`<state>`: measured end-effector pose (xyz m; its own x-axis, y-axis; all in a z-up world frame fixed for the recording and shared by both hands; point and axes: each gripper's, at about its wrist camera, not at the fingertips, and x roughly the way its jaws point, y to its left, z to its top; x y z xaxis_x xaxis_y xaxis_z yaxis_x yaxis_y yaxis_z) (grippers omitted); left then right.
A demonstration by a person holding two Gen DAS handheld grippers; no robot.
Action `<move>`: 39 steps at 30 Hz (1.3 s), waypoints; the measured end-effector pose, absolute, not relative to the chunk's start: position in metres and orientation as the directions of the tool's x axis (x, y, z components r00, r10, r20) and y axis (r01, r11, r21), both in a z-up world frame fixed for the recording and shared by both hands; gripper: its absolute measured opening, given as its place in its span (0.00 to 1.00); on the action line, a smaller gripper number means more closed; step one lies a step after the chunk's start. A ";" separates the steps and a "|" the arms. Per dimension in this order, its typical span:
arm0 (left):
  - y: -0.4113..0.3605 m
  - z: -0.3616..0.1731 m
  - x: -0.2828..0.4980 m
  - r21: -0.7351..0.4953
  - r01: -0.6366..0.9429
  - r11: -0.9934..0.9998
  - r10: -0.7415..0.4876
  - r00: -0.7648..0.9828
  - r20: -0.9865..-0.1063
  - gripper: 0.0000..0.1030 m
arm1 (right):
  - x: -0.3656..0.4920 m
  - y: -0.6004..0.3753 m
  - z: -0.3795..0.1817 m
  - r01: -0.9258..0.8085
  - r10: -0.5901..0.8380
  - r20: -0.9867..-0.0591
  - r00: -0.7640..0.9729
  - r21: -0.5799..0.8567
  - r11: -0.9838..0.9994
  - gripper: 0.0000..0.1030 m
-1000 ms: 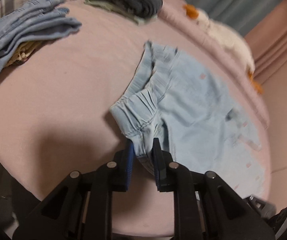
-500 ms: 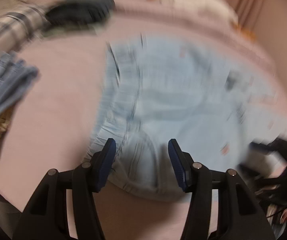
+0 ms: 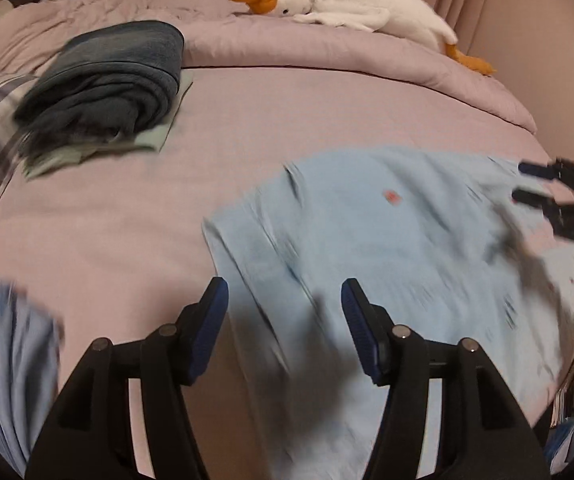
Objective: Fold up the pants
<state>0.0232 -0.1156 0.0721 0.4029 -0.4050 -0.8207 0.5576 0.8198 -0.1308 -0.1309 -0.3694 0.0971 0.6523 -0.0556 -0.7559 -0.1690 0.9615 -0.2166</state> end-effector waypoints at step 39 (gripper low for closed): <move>-0.198 0.024 0.123 -0.131 0.739 0.660 -0.341 0.140 -0.930 0.48 | 0.050 -0.409 0.055 -0.286 0.035 -0.915 0.403 -0.090 0.954 0.55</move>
<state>0.1228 -0.1977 0.0236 0.1398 -0.3409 -0.9297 0.7394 0.6604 -0.1309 0.0498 -0.4091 0.0545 0.4028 0.0350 -0.9146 -0.2862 0.9540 -0.0896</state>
